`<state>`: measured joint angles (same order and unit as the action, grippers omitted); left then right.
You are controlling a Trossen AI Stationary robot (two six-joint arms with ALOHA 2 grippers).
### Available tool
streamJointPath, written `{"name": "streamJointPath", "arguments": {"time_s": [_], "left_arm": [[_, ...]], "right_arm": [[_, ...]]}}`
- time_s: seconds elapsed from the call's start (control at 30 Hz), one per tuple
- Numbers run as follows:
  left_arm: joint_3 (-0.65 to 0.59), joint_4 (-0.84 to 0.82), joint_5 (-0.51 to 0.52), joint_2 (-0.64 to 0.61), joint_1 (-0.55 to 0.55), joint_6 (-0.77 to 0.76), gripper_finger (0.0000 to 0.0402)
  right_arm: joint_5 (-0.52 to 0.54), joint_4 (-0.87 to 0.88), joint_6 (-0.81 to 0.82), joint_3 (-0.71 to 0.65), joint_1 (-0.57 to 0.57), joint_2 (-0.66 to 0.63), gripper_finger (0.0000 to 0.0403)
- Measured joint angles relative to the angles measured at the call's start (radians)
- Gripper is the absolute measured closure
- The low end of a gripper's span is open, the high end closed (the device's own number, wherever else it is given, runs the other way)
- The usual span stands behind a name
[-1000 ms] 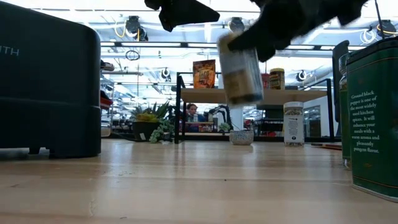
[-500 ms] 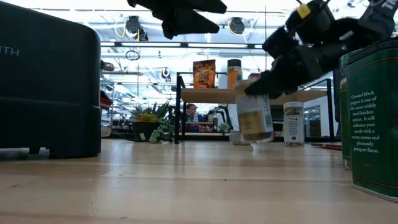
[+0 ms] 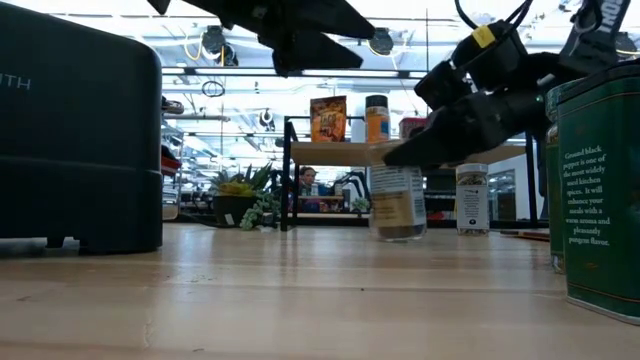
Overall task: Shelf spices
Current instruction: Put the brown seasoning bottle on the shelf
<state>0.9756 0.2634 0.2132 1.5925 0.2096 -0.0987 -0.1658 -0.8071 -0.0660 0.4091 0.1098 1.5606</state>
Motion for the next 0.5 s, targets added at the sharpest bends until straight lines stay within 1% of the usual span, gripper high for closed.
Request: {"name": "streamJointPath", "arguments": {"time_s": [0.13, 0.27, 0.5], "left_arm": [[0.031, -0.049, -0.001, 0.045, -0.008, 0.004, 0.0130], [0.082, -0.070, 0.024, 0.051, -0.015, 0.050, 0.0130], [0.134, -0.104, 0.024, 0.051, -0.021, 0.083, 0.0130]], "right_arm": [[-0.043, -0.080, 0.006, -0.001, 0.012, 0.046, 0.0138], [-0.092, -0.142, 0.023, 0.001, 0.023, 0.097, 0.0140], [-0.114, -0.182, 0.065, 0.002, 0.029, 0.162, 0.0113]]}}
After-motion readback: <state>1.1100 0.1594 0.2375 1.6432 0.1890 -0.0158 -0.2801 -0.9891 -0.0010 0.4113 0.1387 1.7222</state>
